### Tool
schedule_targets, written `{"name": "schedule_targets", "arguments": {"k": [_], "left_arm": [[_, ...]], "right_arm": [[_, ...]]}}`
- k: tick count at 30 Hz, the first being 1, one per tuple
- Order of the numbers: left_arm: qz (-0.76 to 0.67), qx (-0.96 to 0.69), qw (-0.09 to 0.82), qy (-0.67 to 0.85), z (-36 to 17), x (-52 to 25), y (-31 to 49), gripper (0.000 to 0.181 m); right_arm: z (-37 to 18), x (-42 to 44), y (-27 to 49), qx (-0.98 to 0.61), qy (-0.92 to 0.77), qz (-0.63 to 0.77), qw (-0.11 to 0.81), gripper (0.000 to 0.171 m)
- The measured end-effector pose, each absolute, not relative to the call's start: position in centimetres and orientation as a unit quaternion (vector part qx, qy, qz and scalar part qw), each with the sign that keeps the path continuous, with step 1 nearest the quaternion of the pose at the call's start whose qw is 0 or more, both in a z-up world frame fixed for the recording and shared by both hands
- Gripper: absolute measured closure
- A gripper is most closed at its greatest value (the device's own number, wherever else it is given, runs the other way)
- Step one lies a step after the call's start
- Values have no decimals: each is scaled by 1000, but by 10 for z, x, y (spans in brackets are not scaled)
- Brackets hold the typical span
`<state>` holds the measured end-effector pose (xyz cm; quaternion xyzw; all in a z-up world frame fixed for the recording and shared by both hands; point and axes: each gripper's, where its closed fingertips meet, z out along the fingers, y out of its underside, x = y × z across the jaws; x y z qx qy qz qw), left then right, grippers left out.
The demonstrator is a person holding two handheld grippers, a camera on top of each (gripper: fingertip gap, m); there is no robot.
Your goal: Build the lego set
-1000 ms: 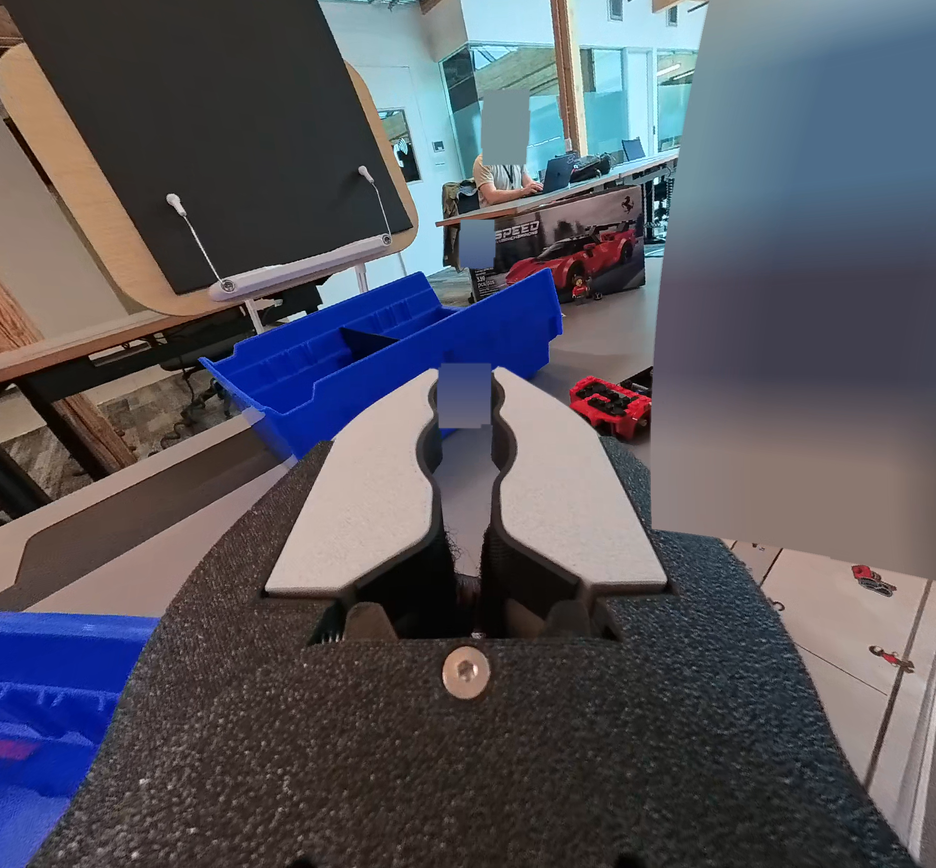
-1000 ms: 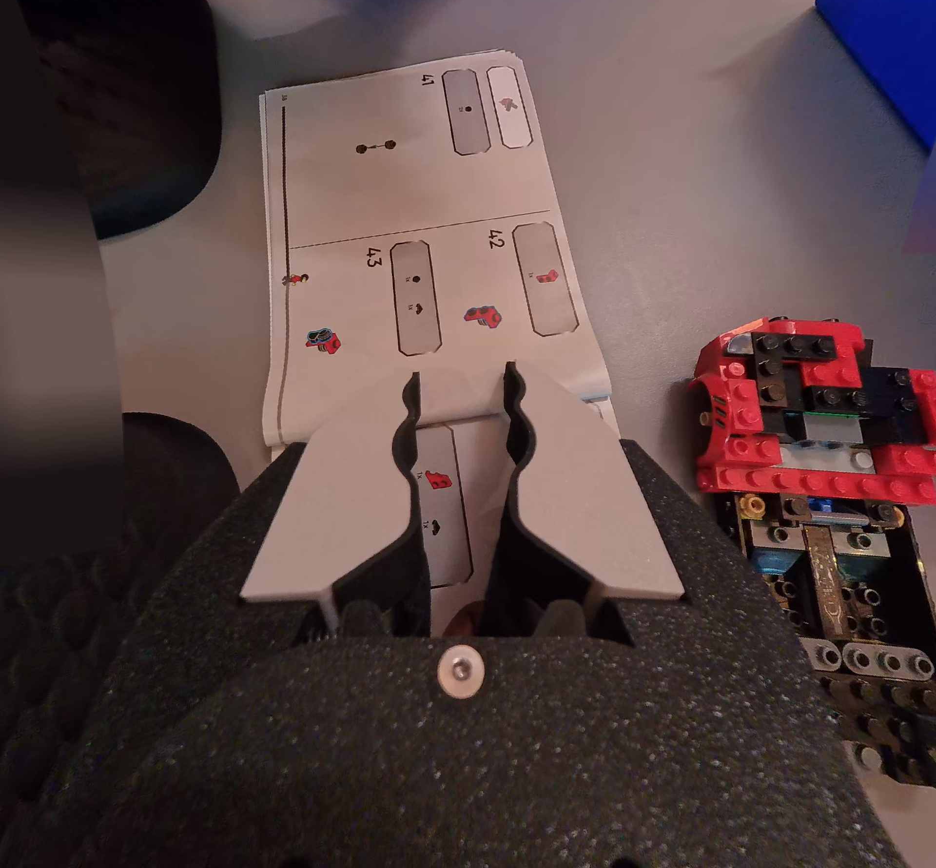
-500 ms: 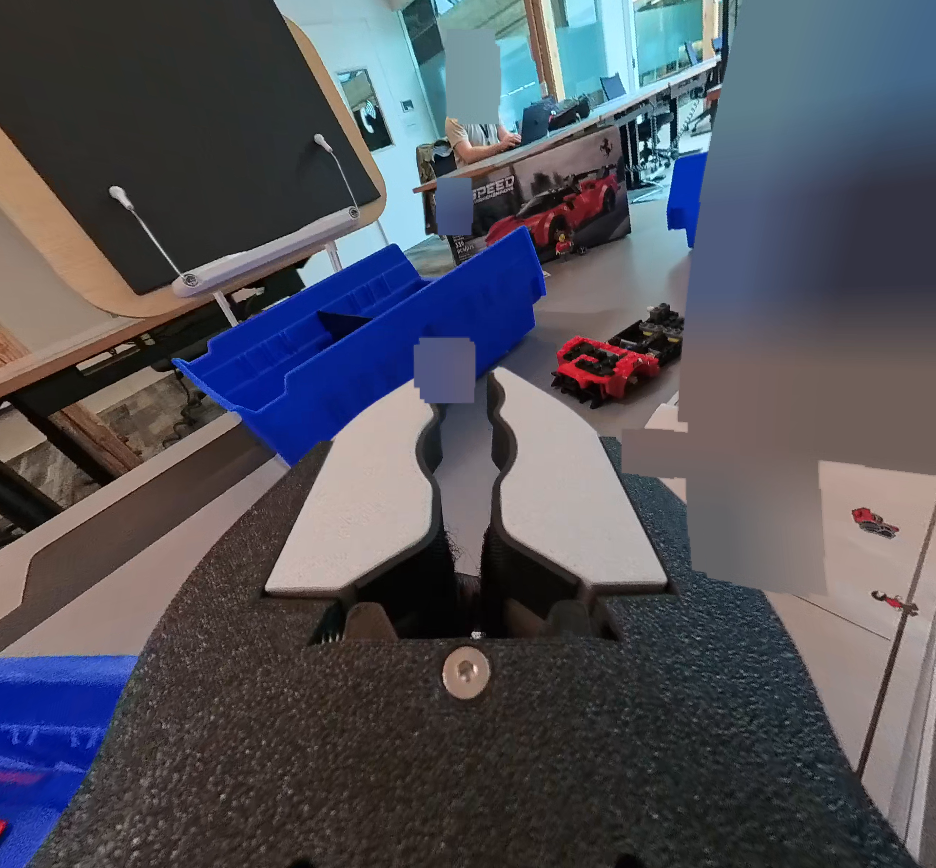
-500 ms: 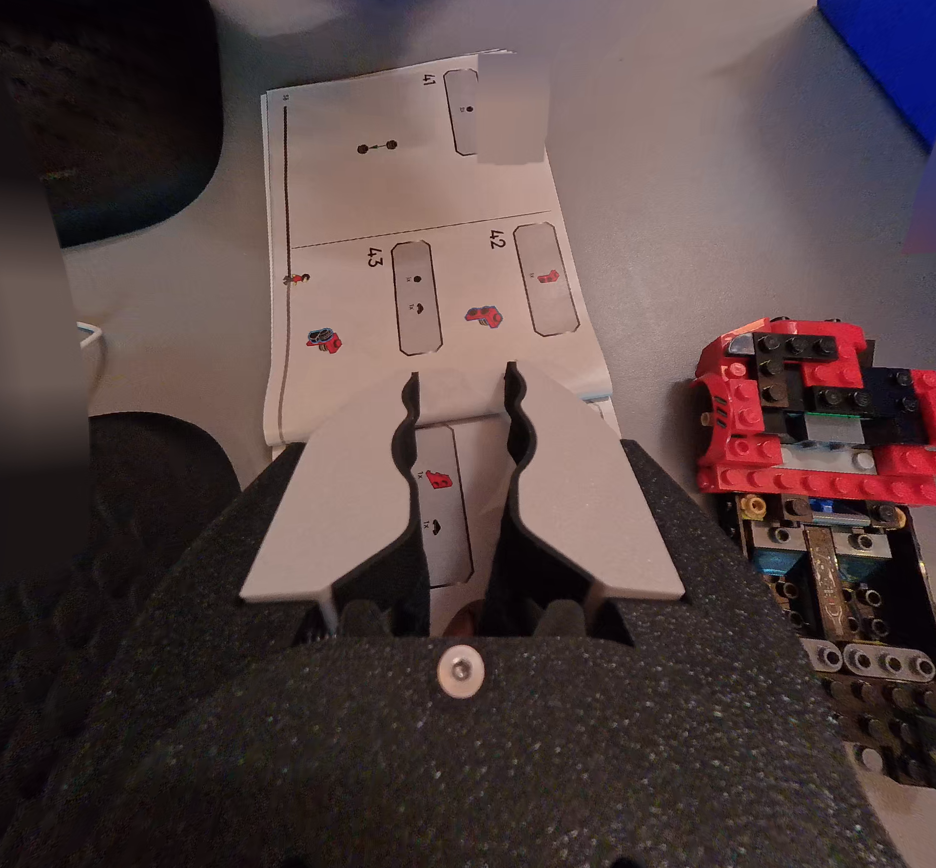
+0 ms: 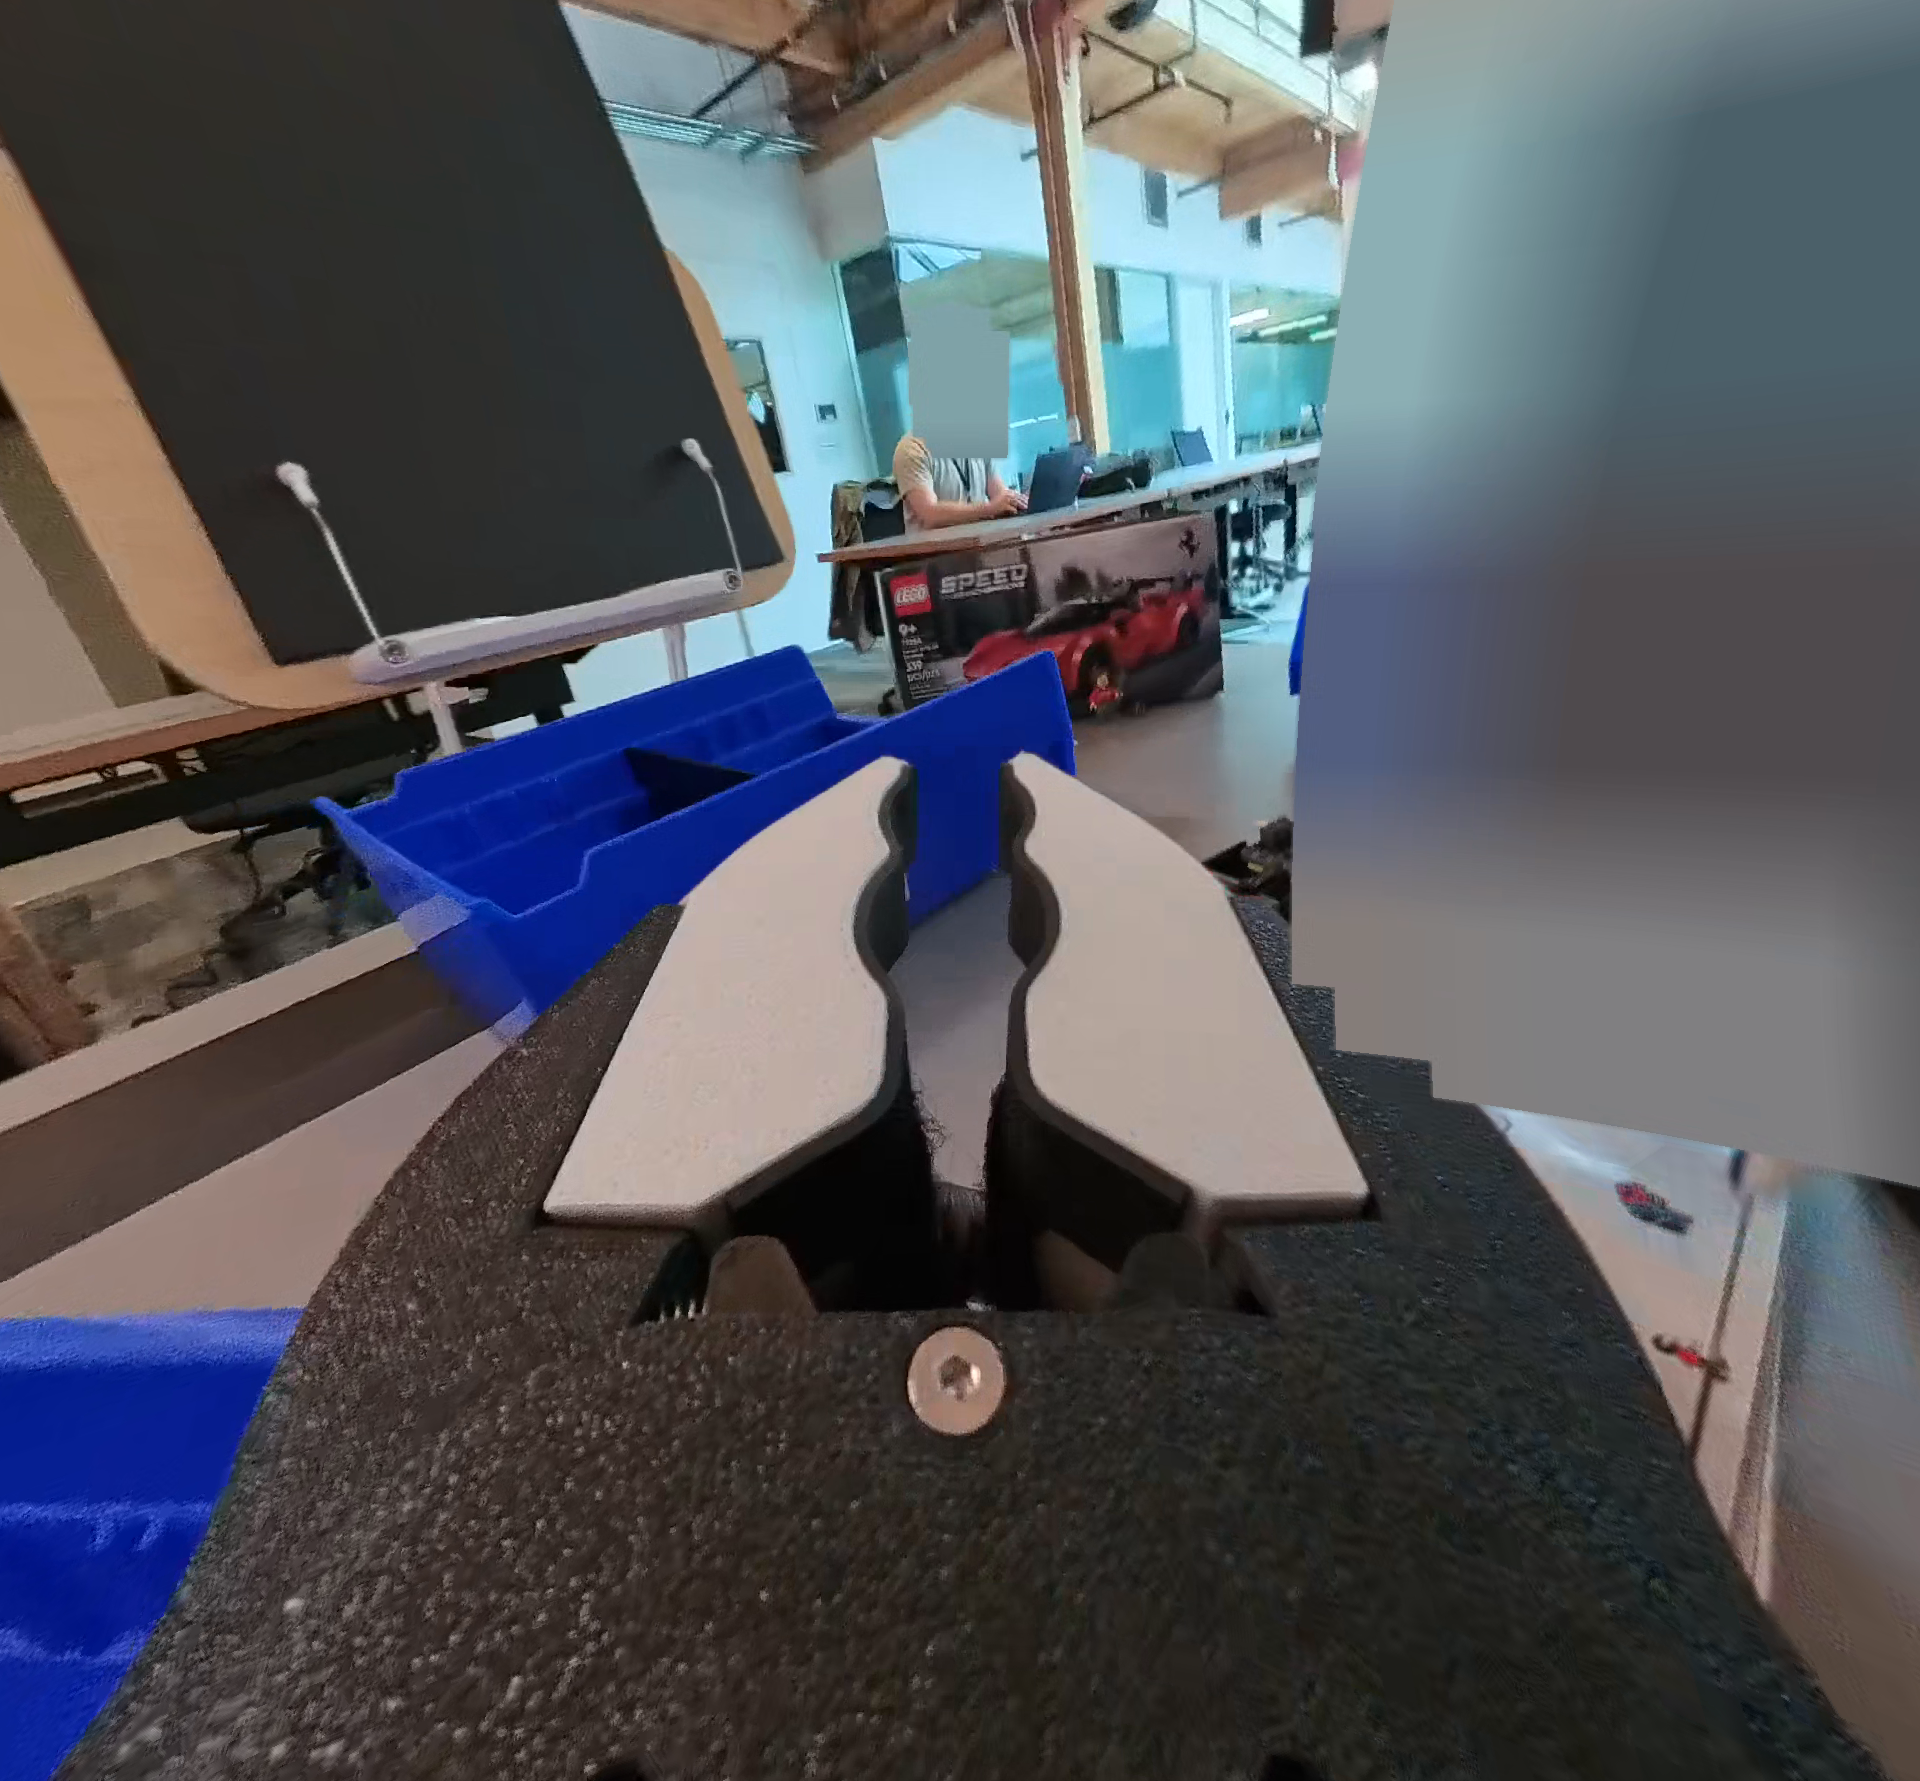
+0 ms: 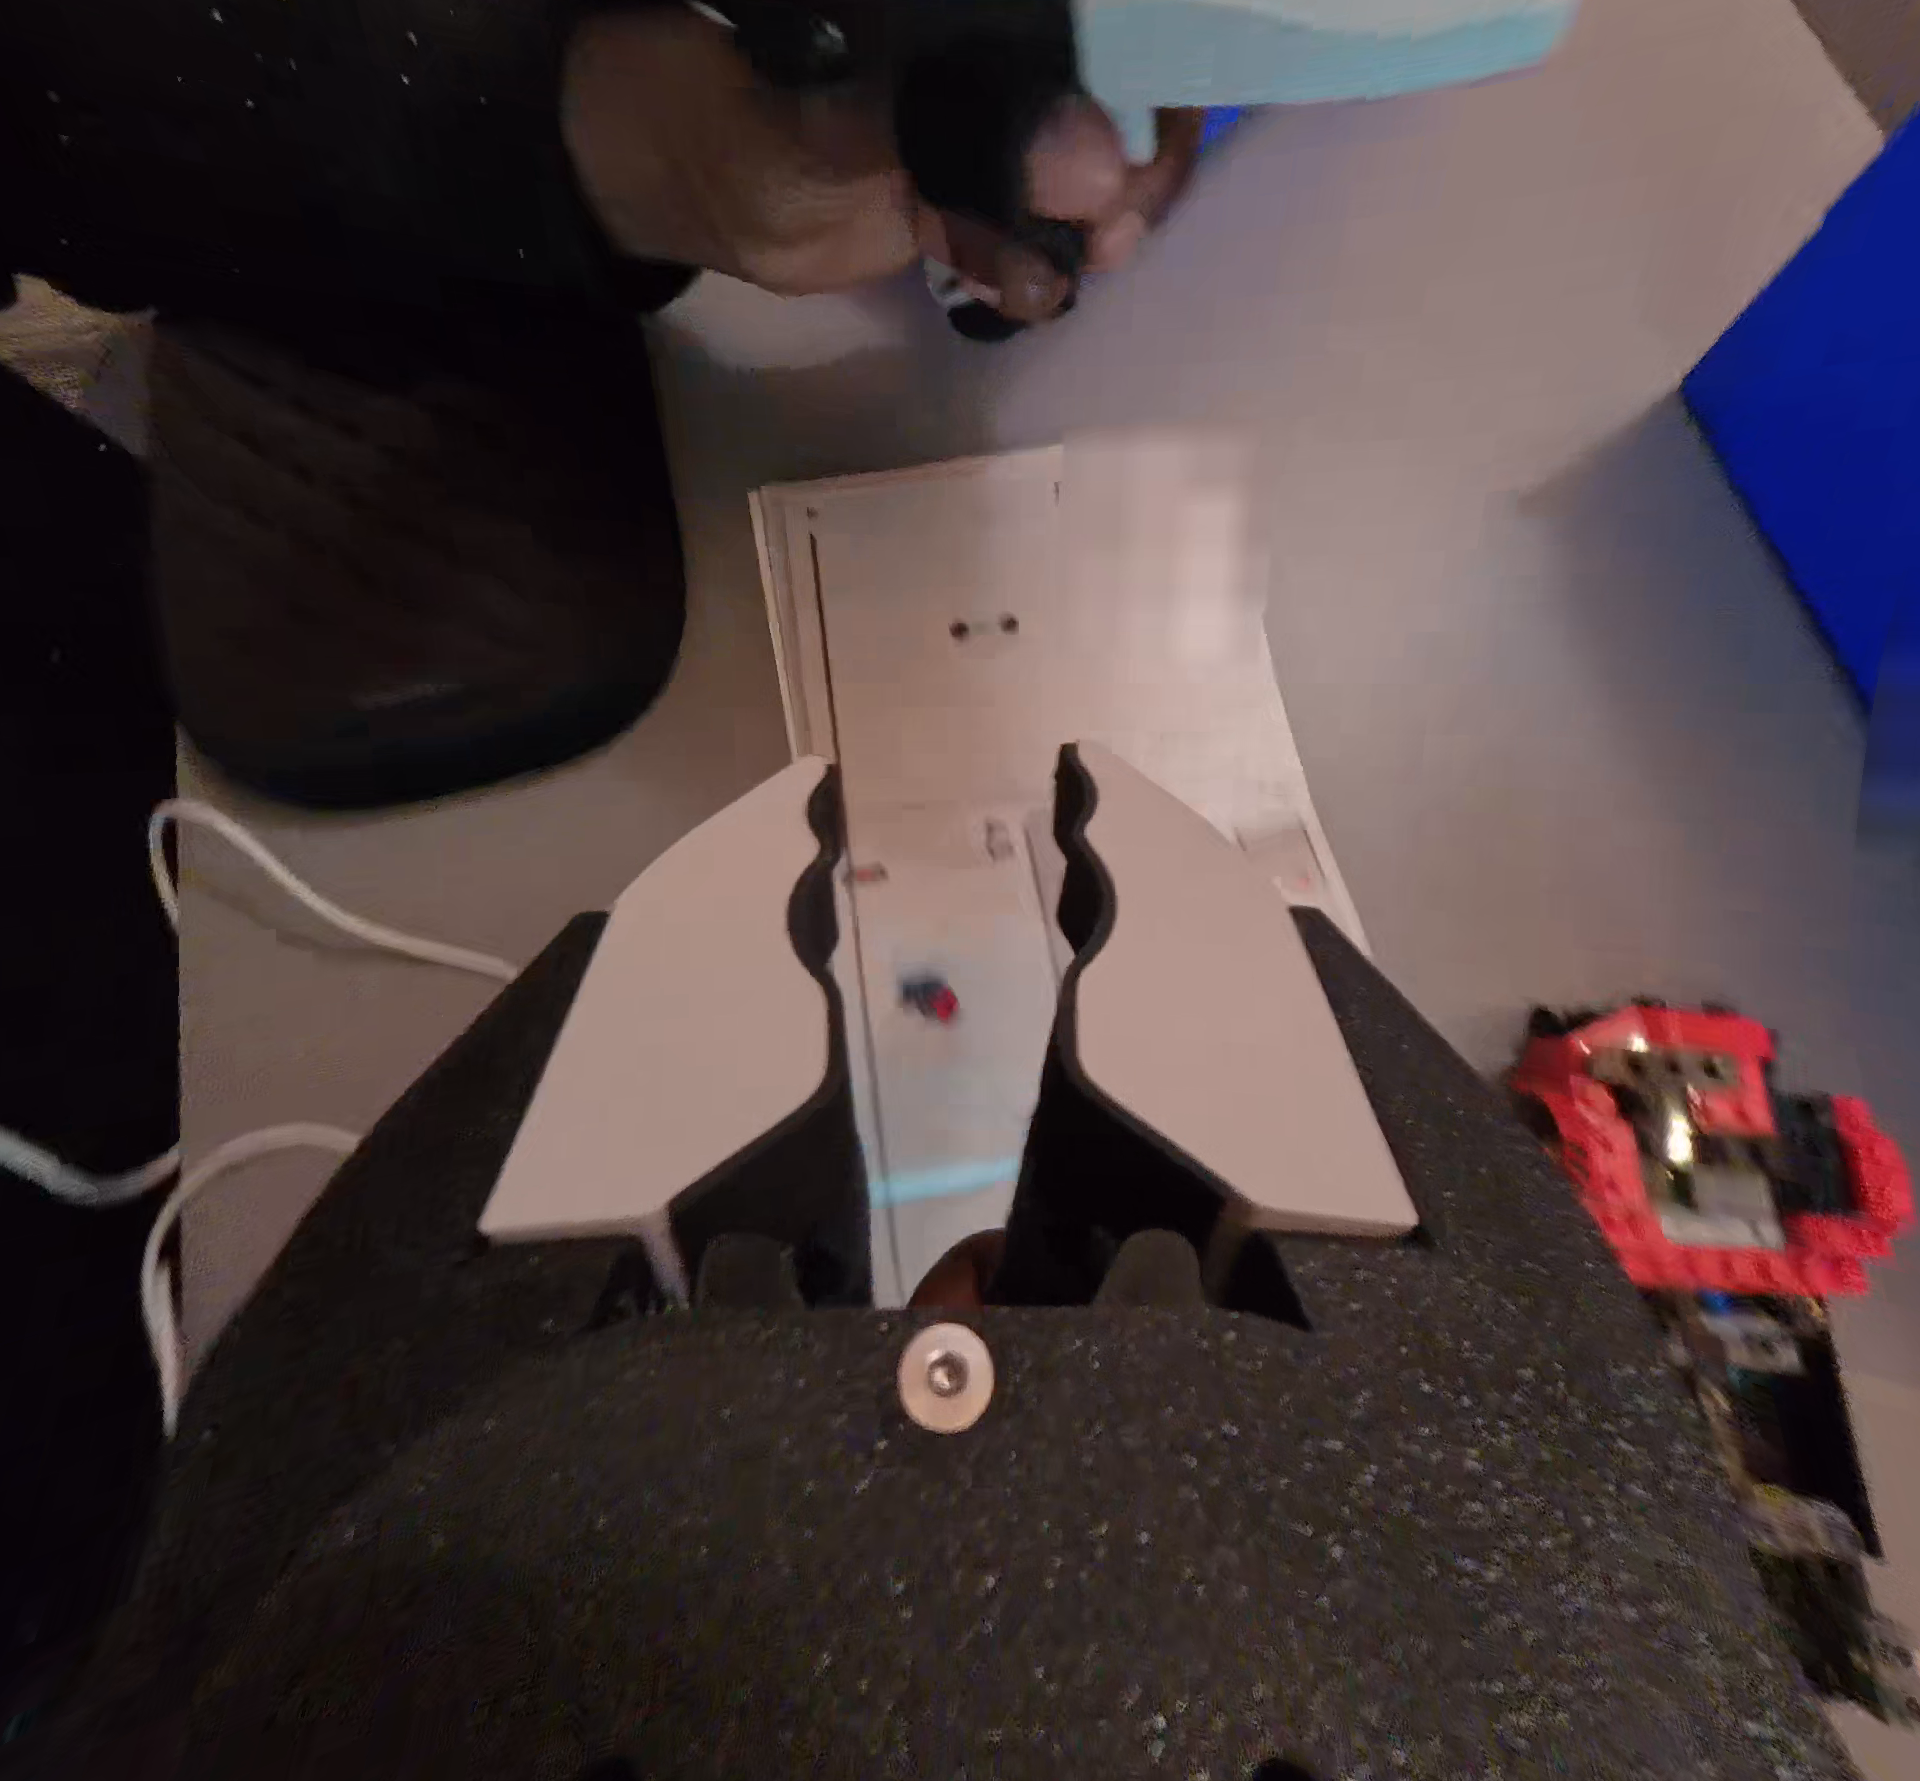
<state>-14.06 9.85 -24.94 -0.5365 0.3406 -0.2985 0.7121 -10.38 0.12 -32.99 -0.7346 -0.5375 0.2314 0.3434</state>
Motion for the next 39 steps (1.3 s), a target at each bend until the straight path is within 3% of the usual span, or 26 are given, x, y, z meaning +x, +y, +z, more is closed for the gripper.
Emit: {"name": "schedule_targets", "arguments": {"k": [8,15,20,33,39], "left_arm": [[-219,-523,738,366,-249,-141,98,168],[-220,-529,737,359,-250,-144,101,169],[-207,-530,732,375,-254,-140,100,169],[-209,-531,731,375,-255,-140,100,169],[-208,-531,729,378,-256,-139,100,168]], "right_arm": [[-374,-155,-10,-728,-551,170,369,140],[-370,-156,-5,-727,-531,189,394,149],[-383,-155,-6,-743,-529,201,356,133],[-381,-155,-1,-756,-495,248,348,145],[-387,-154,-1,-763,-501,234,334,138]]}}
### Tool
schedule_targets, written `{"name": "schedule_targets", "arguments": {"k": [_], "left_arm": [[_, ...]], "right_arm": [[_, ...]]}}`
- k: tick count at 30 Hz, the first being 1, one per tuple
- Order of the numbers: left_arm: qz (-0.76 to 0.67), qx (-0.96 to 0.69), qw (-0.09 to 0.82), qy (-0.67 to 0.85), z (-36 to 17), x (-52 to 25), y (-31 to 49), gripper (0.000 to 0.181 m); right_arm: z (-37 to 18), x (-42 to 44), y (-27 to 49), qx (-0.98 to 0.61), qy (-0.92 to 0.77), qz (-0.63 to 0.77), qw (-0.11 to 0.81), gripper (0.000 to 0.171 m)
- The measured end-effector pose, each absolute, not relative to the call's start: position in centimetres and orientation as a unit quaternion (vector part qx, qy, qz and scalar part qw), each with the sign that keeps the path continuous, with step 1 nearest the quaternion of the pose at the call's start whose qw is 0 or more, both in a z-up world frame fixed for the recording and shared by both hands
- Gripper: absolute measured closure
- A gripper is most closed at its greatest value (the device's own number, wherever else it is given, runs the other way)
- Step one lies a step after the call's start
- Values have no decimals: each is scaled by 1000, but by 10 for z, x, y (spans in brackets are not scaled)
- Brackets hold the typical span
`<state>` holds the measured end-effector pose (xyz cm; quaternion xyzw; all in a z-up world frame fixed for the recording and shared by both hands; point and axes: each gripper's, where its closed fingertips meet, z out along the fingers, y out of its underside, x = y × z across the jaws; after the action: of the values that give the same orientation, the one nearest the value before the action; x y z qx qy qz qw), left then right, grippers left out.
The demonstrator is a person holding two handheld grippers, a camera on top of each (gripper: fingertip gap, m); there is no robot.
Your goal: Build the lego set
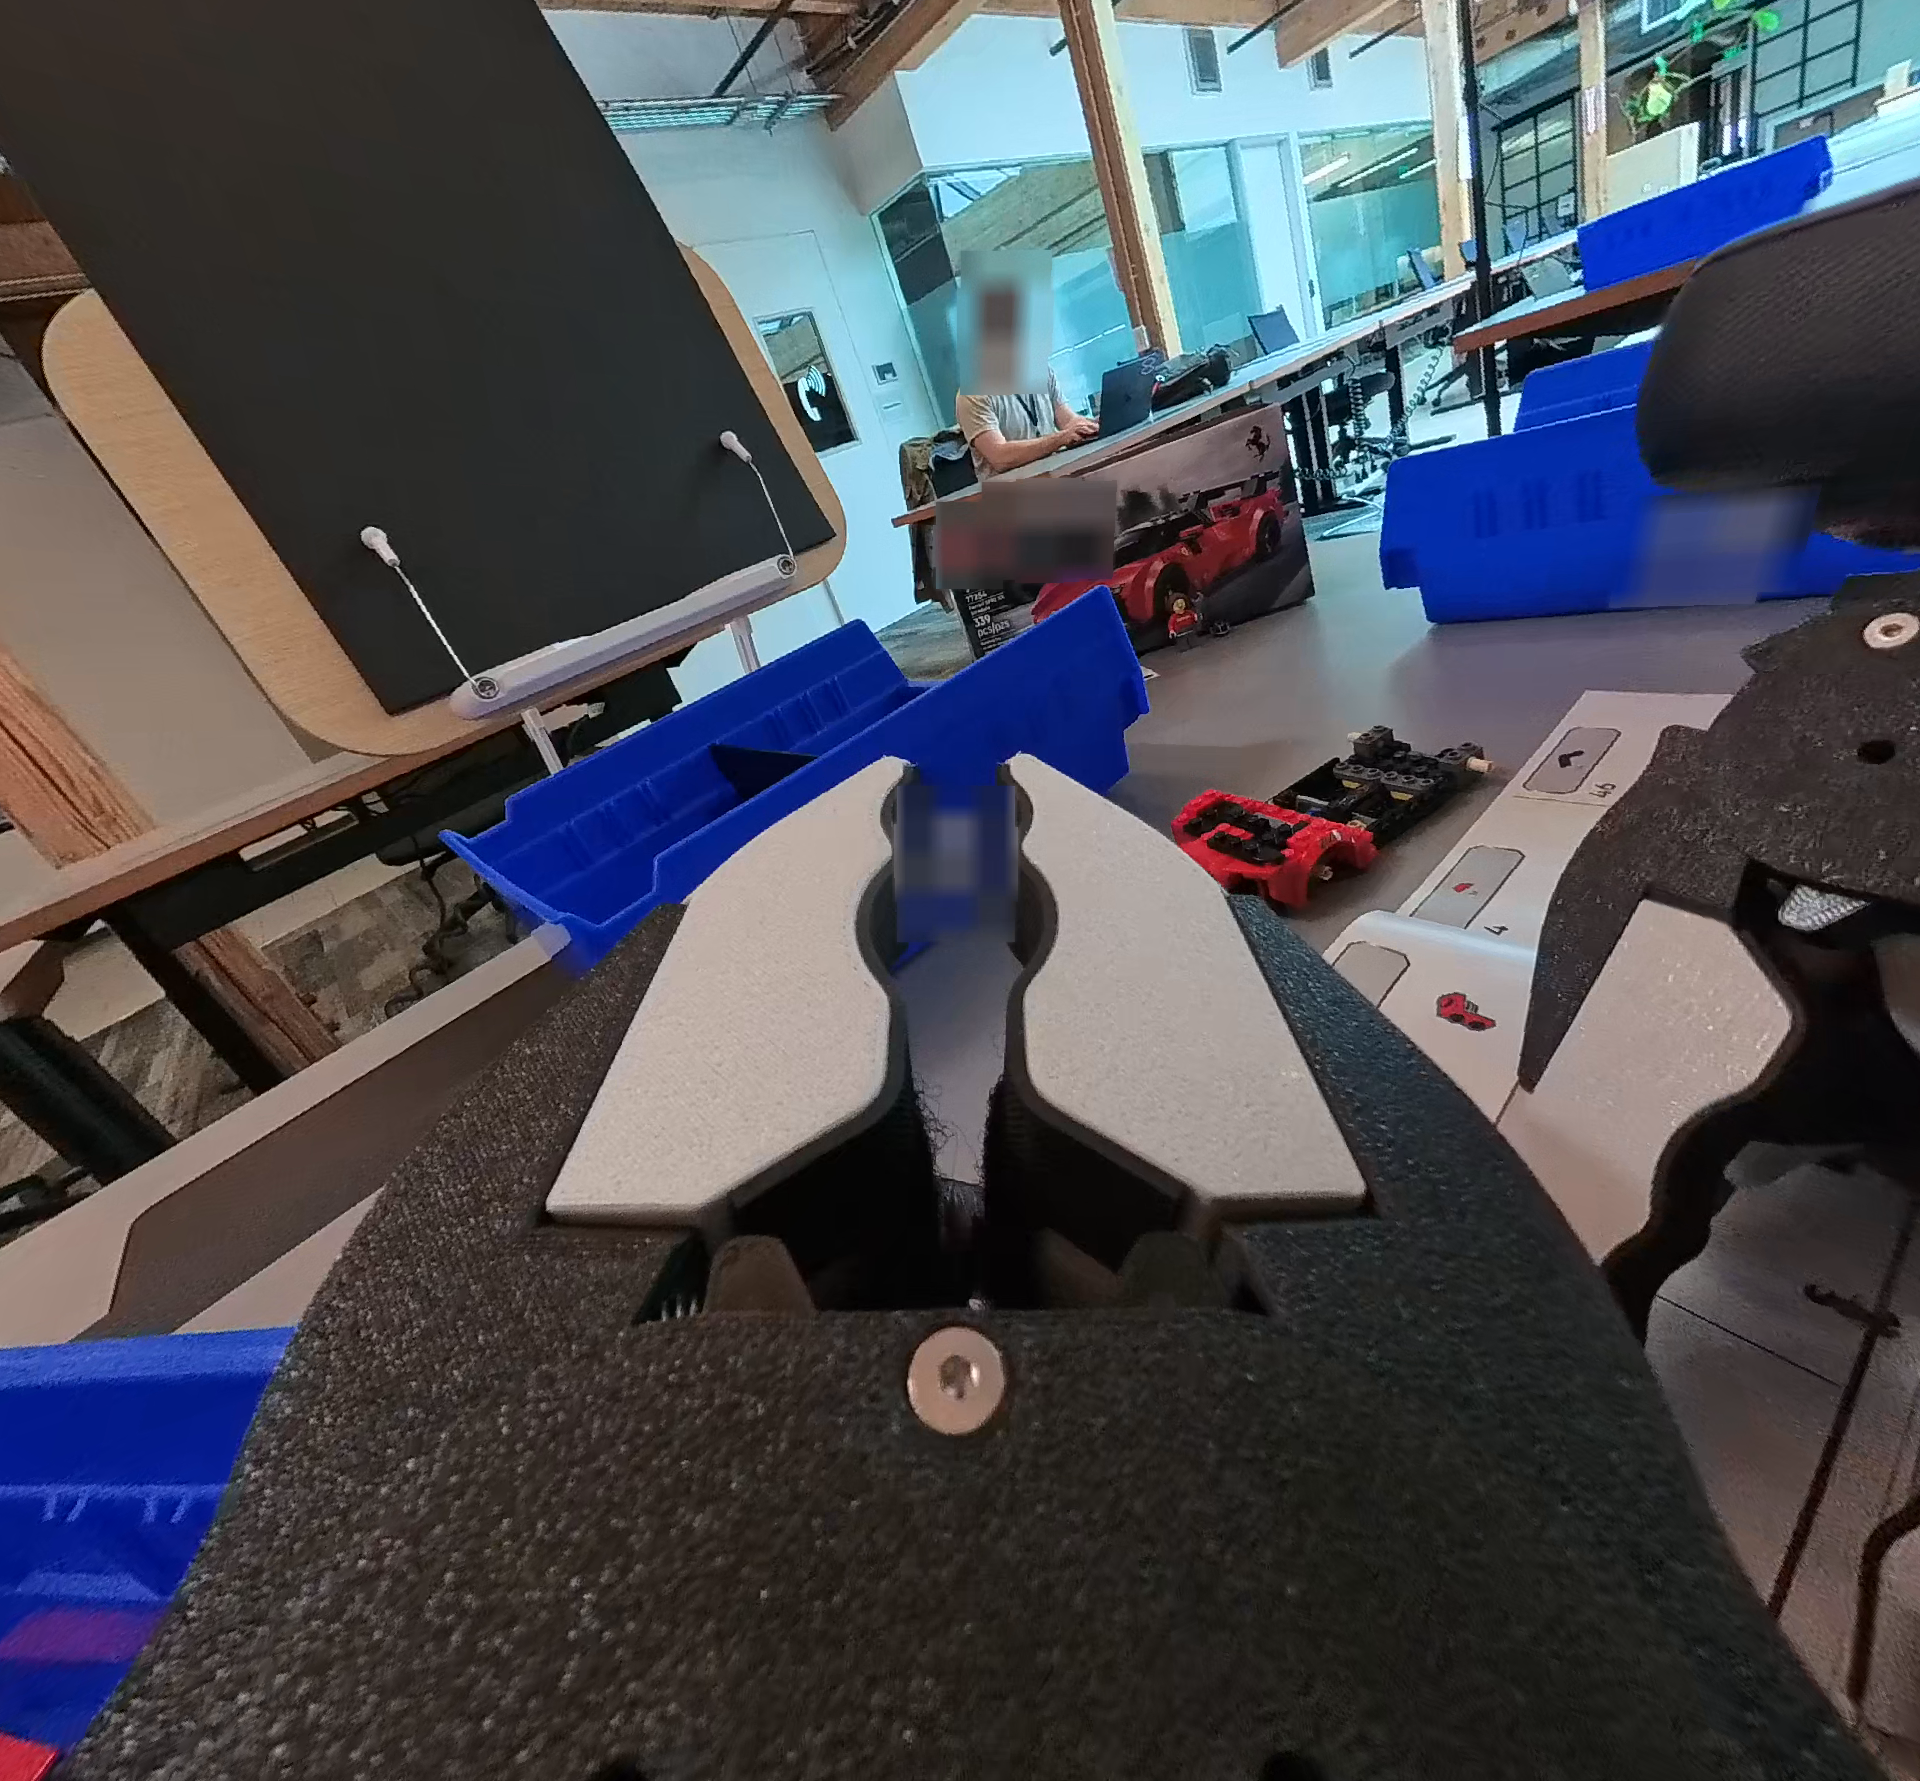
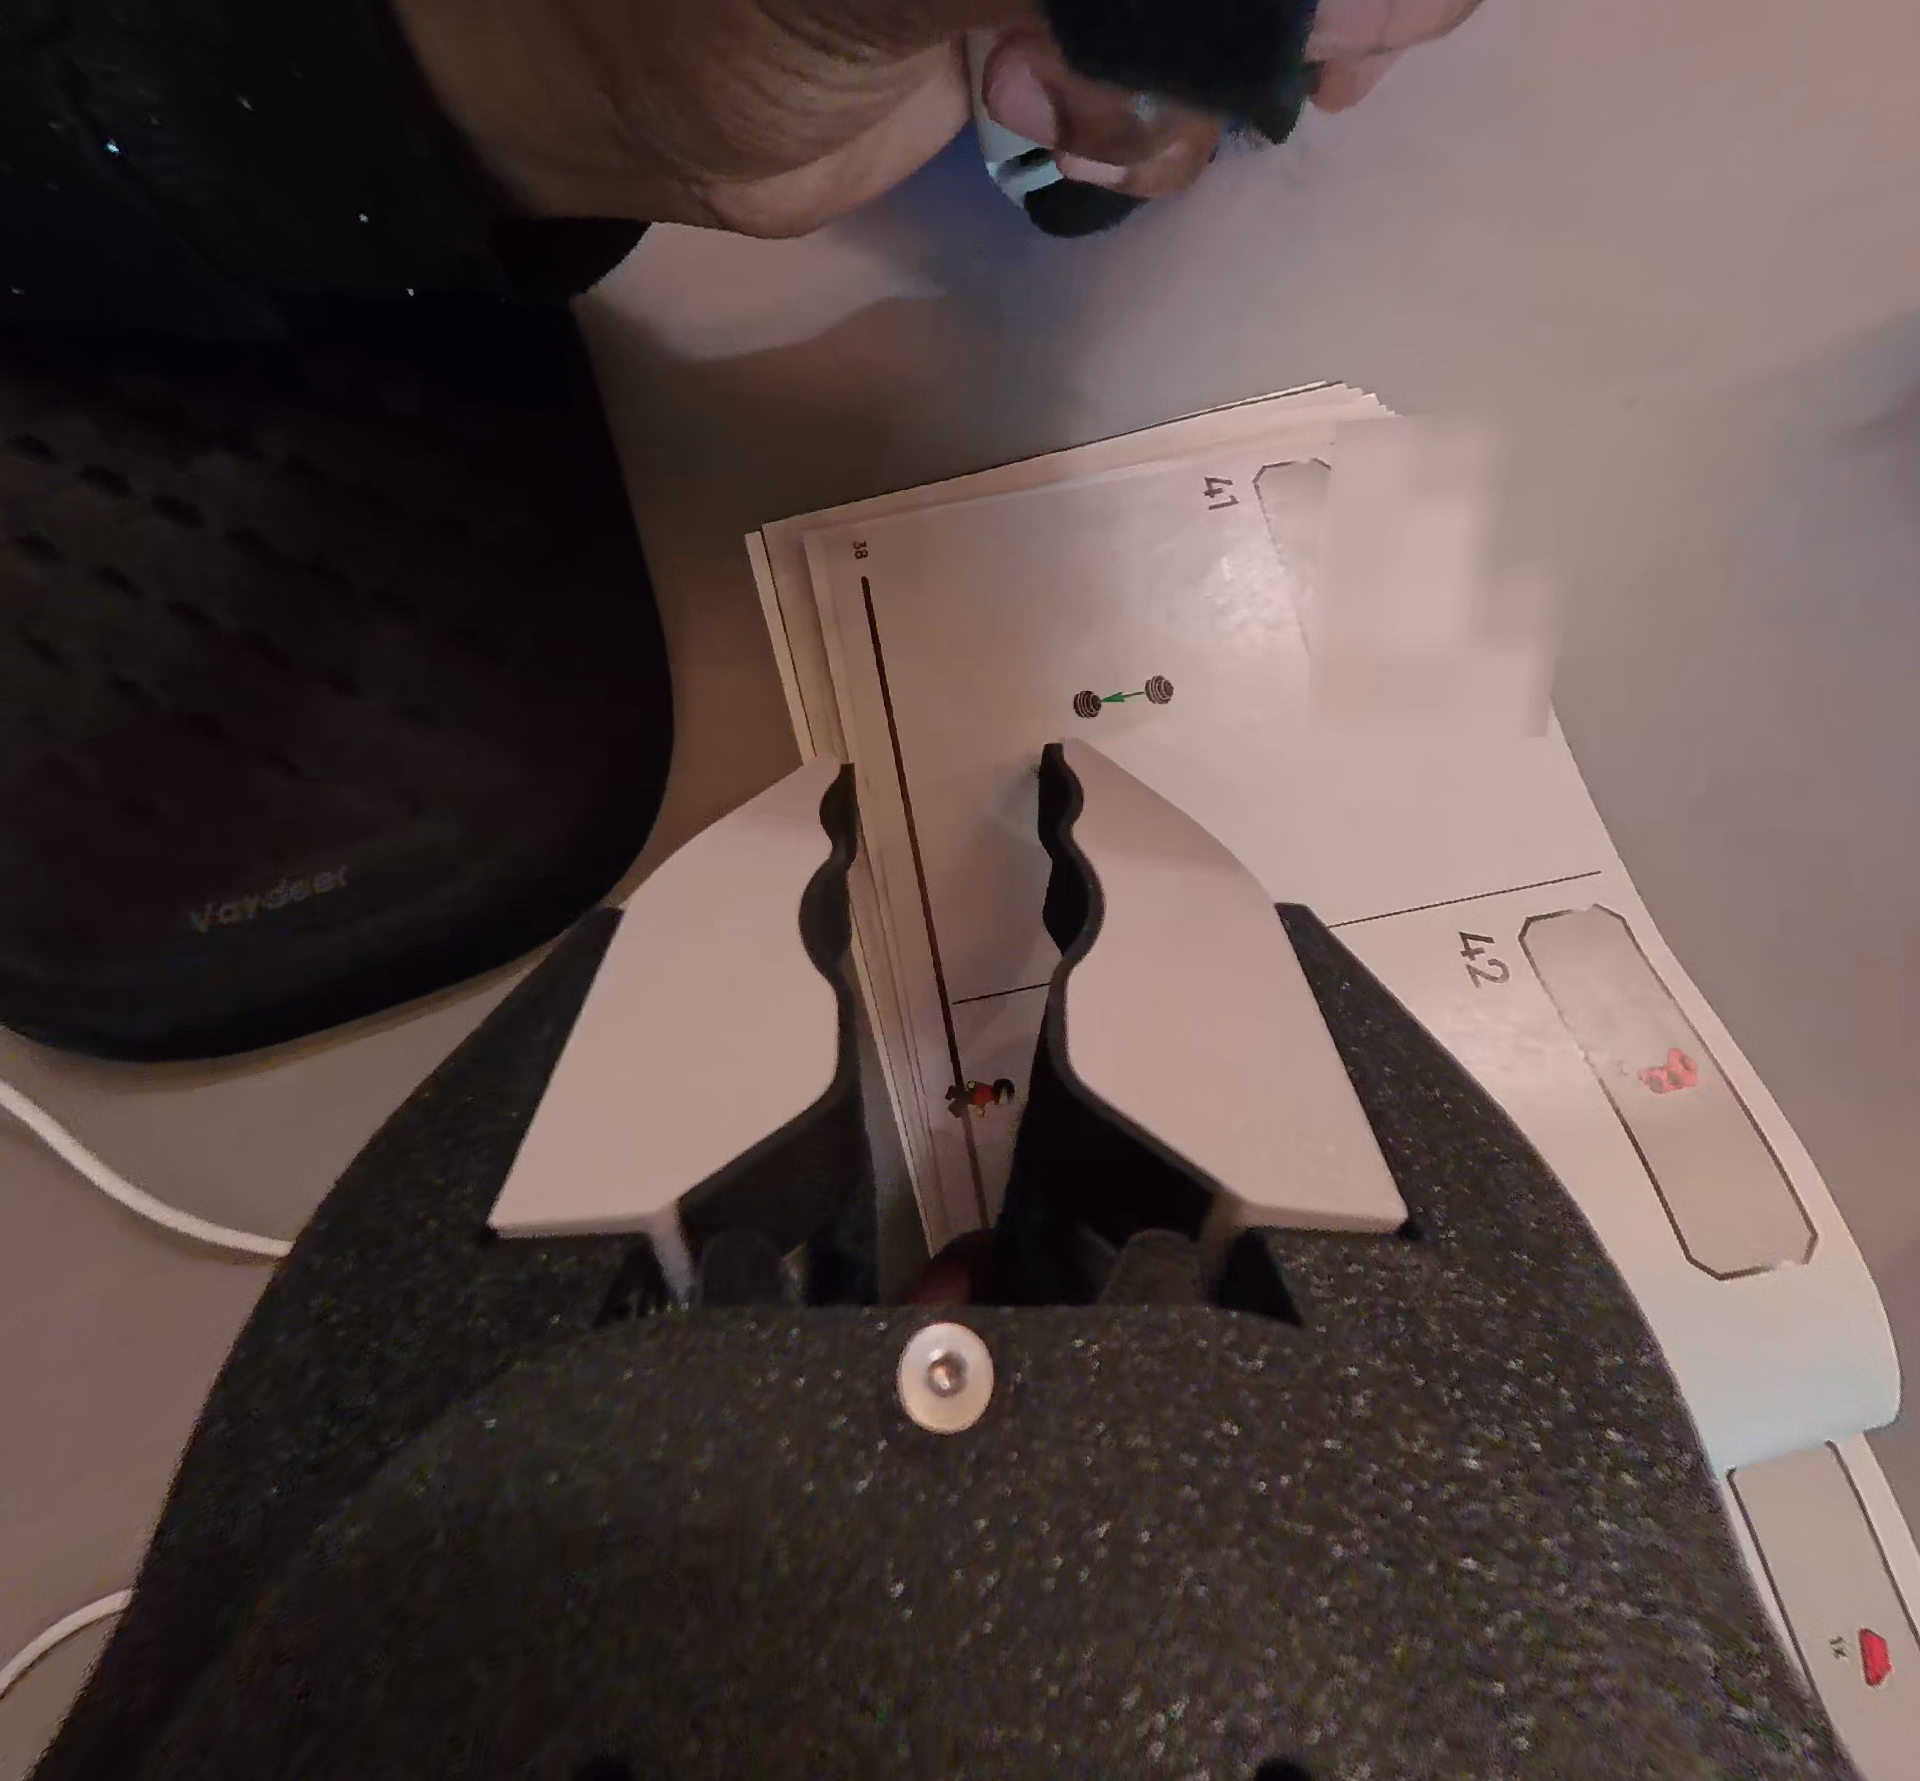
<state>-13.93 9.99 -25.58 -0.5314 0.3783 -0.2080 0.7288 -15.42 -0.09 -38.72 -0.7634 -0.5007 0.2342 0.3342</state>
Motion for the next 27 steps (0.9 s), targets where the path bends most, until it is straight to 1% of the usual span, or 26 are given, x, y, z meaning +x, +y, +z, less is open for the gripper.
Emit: {"name": "schedule_targets", "arguments": {"k": [5,9,13,14,15,16,17,19,20,22,23,26,27], "left_arm": [[-209,-532,728,379,-256,-139,100,169],[-209,-533,727,381,-257,-138,100,168],[-210,-533,726,381,-257,-138,100,169],[-210,-533,725,382,-257,-138,100,169],[-210,-533,725,382,-258,-138,100,169],[-210,-533,725,382,-258,-138,100,169],[-210,-534,725,382,-258,-138,100,168],[-210,-534,724,382,-258,-138,100,168],[-210,-534,724,382,-258,-138,100,168],[-211,-534,724,382,-258,-138,100,168],[-211,-534,724,382,-258,-138,100,168],[-211,-534,724,382,-258,-138,100,168],[-211,-534,724,382,-258,-138,100,168]], "right_arm": [[-386,-154,-1,-762,-499,238,337,138],[-384,-151,6,-777,-469,250,338,130],[-390,-149,10,-786,-471,220,335,126],[-390,-148,11,-787,-468,212,342,122],[-390,-147,12,-789,-465,213,341,121],[-390,-148,11,-789,-465,218,337,124],[-390,-148,11,-789,-465,221,336,131],[-390,-149,10,-787,-467,224,336,153],[-390,-149,11,-787,-467,222,338,157],[-389,-148,12,-789,-463,221,339,158],[-389,-147,13,-791,-458,221,339,155],[-390,-143,19,-804,-436,215,342,130],[-390,-143,19,-804,-437,213,343,130]]}}
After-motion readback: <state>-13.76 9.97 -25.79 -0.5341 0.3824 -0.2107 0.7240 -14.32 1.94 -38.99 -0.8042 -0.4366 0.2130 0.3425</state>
